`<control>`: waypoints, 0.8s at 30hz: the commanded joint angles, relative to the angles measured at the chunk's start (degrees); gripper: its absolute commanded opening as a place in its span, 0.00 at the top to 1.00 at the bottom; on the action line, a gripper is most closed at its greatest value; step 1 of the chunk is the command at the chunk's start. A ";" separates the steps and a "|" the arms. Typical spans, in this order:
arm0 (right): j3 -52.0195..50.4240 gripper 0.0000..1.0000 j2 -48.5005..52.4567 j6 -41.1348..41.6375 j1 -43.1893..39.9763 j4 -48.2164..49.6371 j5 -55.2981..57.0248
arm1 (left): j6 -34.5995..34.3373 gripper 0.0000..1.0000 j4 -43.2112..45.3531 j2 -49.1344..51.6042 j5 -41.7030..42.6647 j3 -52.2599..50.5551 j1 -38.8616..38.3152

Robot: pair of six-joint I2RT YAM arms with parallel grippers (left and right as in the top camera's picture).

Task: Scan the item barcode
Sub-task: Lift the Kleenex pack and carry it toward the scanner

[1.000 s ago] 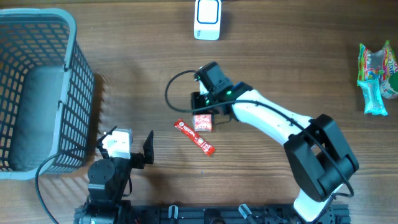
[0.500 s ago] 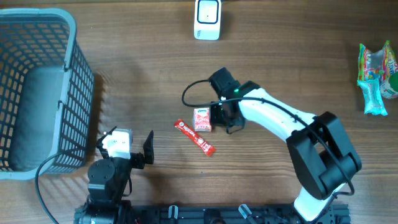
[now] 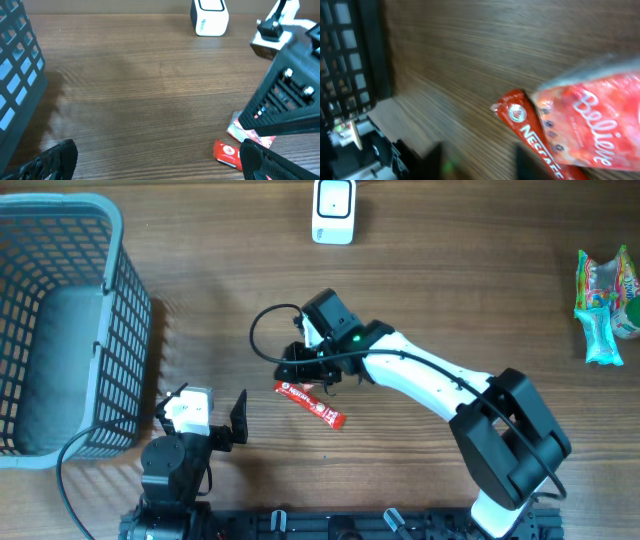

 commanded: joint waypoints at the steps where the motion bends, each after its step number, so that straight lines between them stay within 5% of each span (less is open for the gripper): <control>1: 4.11 0.01 -0.87 -16.28 -1.81 -5.22 2.01 | -0.50 0.00 0.33 -0.26 0.46 -0.31 -0.15; 7: 4.85 0.00 0.66 -31.50 -11.50 -8.15 8.59 | -0.50 0.00 0.33 -0.26 0.46 -0.31 -0.15; 16: 4.83 0.01 9.94 -35.82 -10.38 -7.48 5.16 | -0.50 0.00 0.33 -0.26 0.46 -0.31 -0.15; 24: 4.72 0.23 11.91 -40.11 -9.46 -14.23 -0.17 | -0.50 0.00 0.33 -0.26 0.46 -0.31 -0.15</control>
